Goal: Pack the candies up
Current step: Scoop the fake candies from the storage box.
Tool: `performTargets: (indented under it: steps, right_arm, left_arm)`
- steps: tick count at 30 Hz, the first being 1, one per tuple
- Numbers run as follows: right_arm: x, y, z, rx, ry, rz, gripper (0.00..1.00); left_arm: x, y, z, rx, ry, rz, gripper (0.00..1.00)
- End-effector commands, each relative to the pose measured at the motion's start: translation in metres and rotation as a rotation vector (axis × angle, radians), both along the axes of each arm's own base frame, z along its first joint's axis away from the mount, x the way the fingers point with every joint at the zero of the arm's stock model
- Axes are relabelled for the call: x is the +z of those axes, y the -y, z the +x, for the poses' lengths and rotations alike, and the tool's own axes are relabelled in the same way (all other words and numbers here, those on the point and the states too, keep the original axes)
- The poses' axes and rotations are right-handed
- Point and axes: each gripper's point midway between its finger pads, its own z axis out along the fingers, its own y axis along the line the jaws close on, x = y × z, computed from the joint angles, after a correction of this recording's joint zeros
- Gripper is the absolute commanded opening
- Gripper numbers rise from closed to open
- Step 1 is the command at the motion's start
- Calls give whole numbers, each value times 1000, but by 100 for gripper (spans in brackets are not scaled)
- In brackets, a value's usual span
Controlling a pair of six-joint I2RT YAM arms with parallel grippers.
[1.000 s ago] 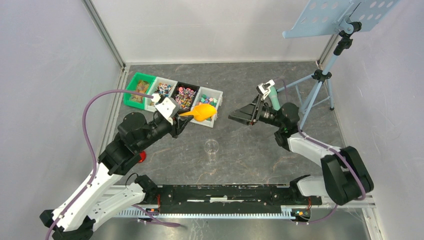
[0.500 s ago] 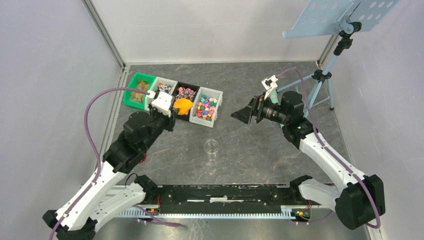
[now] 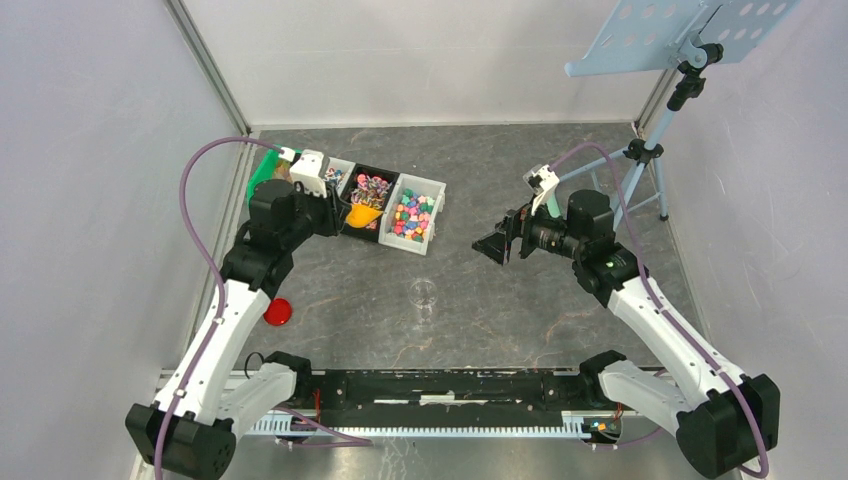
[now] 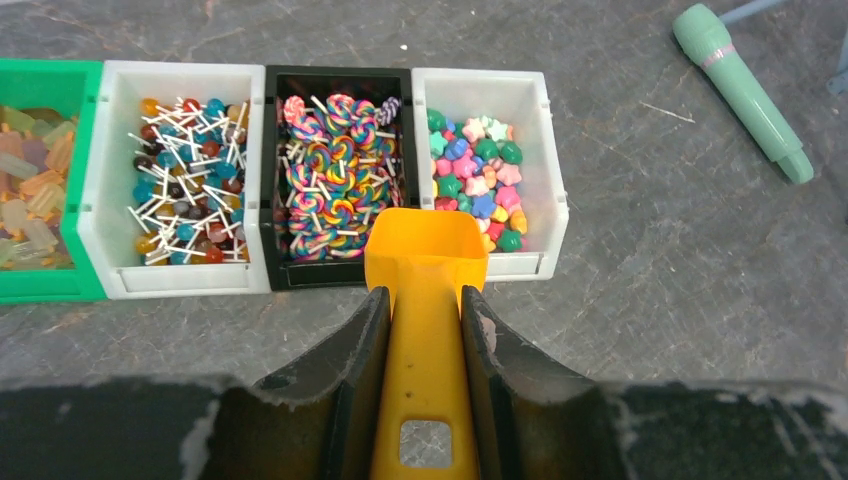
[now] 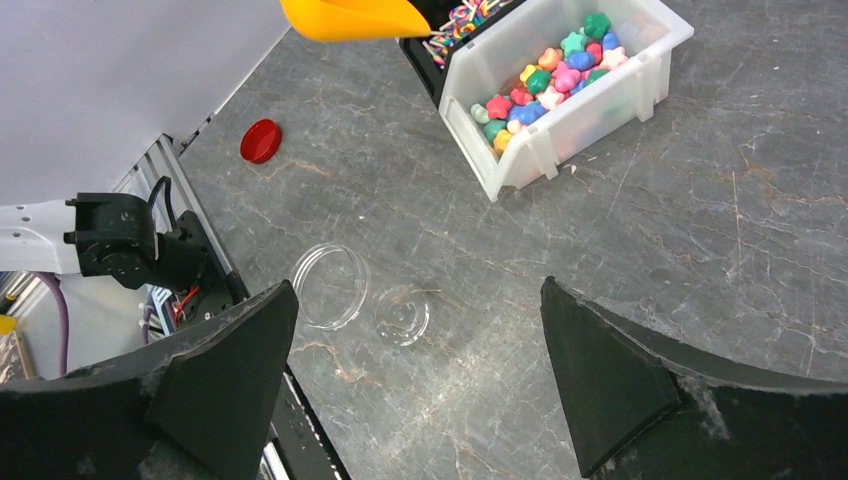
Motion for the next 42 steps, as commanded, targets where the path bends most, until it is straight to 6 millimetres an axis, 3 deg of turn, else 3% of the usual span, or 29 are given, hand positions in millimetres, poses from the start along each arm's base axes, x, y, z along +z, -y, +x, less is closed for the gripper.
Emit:
performTargets:
  steps: [1,7,12,19,30,42]
  right_arm:
    - [12,2,0,-10,55,21,98]
    - [15,4,-4,-18,78,36,98]
    - [16,4,-5,-26,98,71,98]
    - [18,6,-6,-24,112,50,98]
    - [20,2,-8,-21,101,109,98]
    - [32,5,-11,-38,123,123,98]
  left_arm:
    - [21,0,4,-1,37,-3,2]
    - [13,-39,23,192,86,114,2]
    - [14,-35,34,164,59,112,2]
    - [-7,-39,44,167,-111,190,2]
    - [-37,-19,66,60,-101,183,2]
    - [-76,-23,79,42,-164,189,2]
